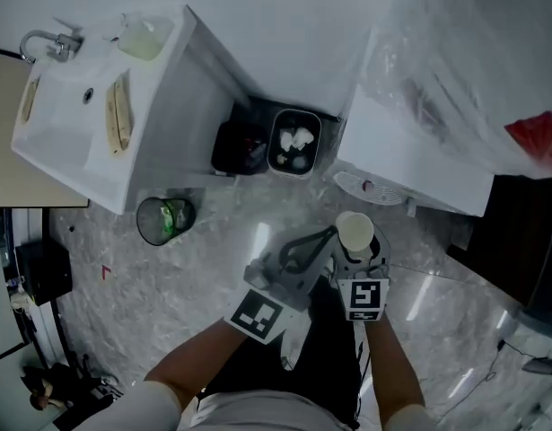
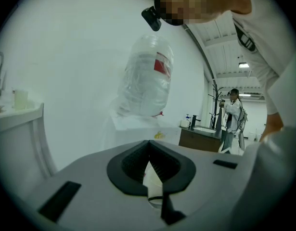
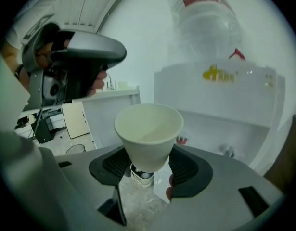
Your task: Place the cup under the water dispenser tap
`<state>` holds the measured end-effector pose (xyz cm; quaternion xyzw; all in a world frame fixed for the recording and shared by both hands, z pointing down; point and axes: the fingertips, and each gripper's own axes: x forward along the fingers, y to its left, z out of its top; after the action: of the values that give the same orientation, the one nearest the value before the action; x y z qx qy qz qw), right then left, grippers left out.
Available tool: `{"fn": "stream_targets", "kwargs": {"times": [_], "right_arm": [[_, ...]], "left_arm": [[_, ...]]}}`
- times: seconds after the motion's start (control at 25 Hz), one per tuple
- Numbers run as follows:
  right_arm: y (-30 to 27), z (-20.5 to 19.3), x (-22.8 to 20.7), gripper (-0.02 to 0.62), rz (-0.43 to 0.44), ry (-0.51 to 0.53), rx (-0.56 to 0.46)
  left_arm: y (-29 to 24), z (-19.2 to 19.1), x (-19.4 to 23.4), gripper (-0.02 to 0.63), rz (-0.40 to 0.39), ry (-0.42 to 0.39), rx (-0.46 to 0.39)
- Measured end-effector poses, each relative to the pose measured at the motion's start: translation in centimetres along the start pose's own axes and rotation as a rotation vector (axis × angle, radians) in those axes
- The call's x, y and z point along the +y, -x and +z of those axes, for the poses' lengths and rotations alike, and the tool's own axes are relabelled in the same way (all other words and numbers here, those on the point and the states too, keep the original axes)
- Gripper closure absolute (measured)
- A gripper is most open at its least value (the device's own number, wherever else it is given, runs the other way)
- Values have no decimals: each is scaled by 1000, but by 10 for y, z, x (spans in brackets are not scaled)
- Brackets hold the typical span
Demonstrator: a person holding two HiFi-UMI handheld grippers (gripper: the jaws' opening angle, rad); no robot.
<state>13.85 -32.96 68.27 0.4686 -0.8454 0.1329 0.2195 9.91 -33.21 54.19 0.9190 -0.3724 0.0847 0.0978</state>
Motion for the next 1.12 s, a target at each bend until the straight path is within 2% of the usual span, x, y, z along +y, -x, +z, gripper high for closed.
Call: {"fn": "stream_targets", "kwargs": {"times": [0.2, 0.36, 0.56, 0.76, 1.12], "right_arm": [[-66, -81, -27, 334, -43, 5, 70], [-105, -118, -46, 334, -80, 20, 86], [-137, -144, -64, 334, -118, 29, 96], [-154, -161, -73, 336, -133, 53, 127], [-169, -177, -76, 332, -109, 46, 215]], "left_arm": [[-14, -57, 22, 600, 14, 23, 25], [-18, -93, 26, 600, 15, 34, 55], [-22, -118, 26, 600, 13, 50, 65], [-26, -124, 27, 600, 10, 50, 66], [-23, -130, 33, 600, 22, 58, 71]]}}
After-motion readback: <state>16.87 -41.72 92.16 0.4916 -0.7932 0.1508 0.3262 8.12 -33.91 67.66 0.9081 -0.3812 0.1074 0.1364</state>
